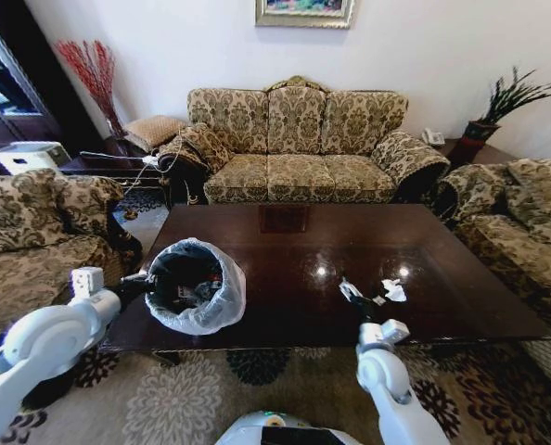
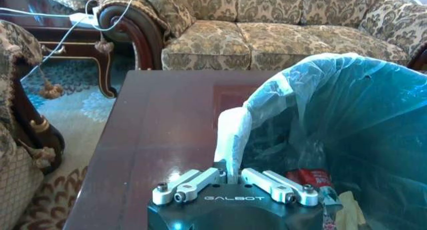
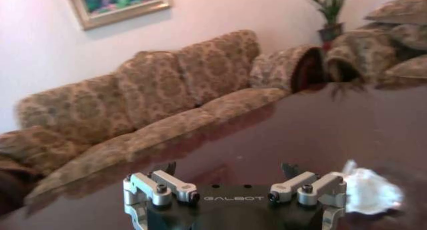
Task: Move to the front of the table and place the trash on the table into the trash bin.
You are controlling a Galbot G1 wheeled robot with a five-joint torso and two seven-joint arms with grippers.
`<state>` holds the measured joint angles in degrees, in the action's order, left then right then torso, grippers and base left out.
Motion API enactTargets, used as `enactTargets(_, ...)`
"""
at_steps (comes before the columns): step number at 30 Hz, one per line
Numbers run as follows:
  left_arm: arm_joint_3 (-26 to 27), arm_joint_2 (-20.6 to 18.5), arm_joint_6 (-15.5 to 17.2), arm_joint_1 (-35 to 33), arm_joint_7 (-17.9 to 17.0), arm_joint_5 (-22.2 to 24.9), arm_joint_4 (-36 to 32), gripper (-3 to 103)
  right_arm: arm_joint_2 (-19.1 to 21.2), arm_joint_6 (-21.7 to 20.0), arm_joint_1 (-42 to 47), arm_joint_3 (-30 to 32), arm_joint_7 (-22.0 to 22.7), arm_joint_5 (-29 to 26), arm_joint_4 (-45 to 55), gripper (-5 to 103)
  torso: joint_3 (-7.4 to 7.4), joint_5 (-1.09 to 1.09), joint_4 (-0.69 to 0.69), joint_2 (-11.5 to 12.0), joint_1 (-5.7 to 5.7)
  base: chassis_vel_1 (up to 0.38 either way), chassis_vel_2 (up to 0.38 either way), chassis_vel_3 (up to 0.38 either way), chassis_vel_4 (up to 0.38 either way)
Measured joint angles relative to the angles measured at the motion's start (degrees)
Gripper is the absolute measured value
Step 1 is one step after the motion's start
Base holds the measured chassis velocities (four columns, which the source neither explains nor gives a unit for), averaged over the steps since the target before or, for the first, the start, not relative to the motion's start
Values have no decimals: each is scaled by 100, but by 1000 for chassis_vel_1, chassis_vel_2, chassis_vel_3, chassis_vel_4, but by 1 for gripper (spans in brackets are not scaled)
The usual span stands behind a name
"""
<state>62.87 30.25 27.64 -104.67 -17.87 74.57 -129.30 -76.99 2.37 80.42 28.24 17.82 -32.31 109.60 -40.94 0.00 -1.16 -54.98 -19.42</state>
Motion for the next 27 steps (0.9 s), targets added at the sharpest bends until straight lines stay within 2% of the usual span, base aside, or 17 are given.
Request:
enactTargets(6, 7, 99, -4, -7, 6, -33, -12, 0, -87, 199, -184, 214, 18, 217, -615, 100, 0, -1, -1, 0, 0, -120, -103, 128, 114)
enactTargets(8, 7, 122, -6, -8, 11, -47, -13, 0, -40, 333, -260, 231, 1, 258, -871, 100, 0, 0, -1, 0, 0, -174, -200, 173, 186)
enactTargets(9, 4, 134, -10, -6, 18, -53, -14, 0, -6, 541, -397, 219, 6, 383, -1209, 100, -1, -1, 0, 0, -1, -251, -281, 209, 253)
enactTargets(10, 4, 134, -10, -6, 18, -53, -14, 0, -6, 541, -397, 219, 6, 383, -1209, 100, -1, -1, 0, 0, -1, -251, -281, 209, 253)
enactTargets(12, -9, 135, -15, 0, 35, -54, -18, 0, -13, 802, -599, 144, 136, 579, -1585, 100, -1, 1, 1, 1, -1, -235, -249, 199, 226)
enactTargets(17, -14, 121, -23, 6, 53, -53, -41, 0, -31, 826, -784, -10, 272, 691, -1848, 100, -1, 7, 2, 1, -1, -148, -136, 117, 121)
enactTargets(21, -14, 120, -42, 2, 58, -50, -39, 0, -54, 744, -935, -87, 253, 720, -2083, 101, -1, -4, 2, 0, 0, -18, -37, -14, 3)
enactTargets(23, -23, 121, -59, 3, 56, -50, -35, 0, -38, 680, -1042, -135, 182, 713, -2260, 92, -1, -7, -1, 1, -1, 76, 74, -20, -16)
enactTargets(25, -26, 121, -59, 3, 55, -51, -33, 0, -35, 633, -1074, -143, 176, 689, -2313, 92, 0, -5, -3, 1, -1, 83, 99, -12, -19)
enactTargets(27, -28, 123, -60, 2, 55, -51, -23, 0, -24, 563, -1132, -144, 175, 583, -2414, 82, 0, -2, -4, 1, 0, 51, 59, -15, -3)
